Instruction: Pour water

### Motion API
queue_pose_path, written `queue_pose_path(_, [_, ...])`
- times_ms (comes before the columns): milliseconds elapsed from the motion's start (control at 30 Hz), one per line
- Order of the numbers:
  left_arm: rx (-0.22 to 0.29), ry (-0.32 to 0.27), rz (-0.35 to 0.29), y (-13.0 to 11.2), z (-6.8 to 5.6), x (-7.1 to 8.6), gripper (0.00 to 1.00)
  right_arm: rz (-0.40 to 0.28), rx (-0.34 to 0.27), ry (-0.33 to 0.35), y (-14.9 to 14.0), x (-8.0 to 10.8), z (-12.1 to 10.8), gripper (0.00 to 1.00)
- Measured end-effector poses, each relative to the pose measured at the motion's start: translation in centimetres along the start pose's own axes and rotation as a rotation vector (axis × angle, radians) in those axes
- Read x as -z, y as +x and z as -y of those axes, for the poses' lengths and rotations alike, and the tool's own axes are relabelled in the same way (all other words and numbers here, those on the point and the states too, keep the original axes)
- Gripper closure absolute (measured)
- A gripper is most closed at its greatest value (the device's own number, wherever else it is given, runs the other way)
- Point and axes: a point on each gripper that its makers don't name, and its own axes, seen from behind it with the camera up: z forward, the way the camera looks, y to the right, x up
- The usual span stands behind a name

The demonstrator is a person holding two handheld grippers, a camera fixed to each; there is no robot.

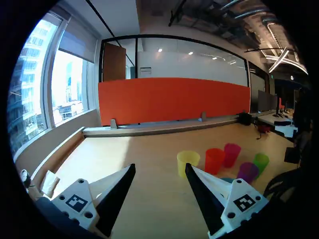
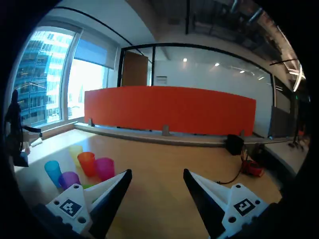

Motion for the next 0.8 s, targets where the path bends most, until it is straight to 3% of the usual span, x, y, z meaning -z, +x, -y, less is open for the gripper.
queue_pose_path(400, [0.041,0.029,-0.115,4.9,-0.3,1.4,0.08,-0.166,-0.049,-0.102,4.8,2.2,-2.7,0.00])
queue_pose_path(600, [0.052,0.036,-0.140,5.7,-0.5,1.6,0.08,-0.198,-0.051,-0.149,5.8,3.2,-4.2,0.00])
queue_pose_path(800, [0.032,0.054,-0.162,5.7,-0.7,1.9,0.08,-0.214,-0.040,-0.166,5.9,3.8,-4.3,0.00])
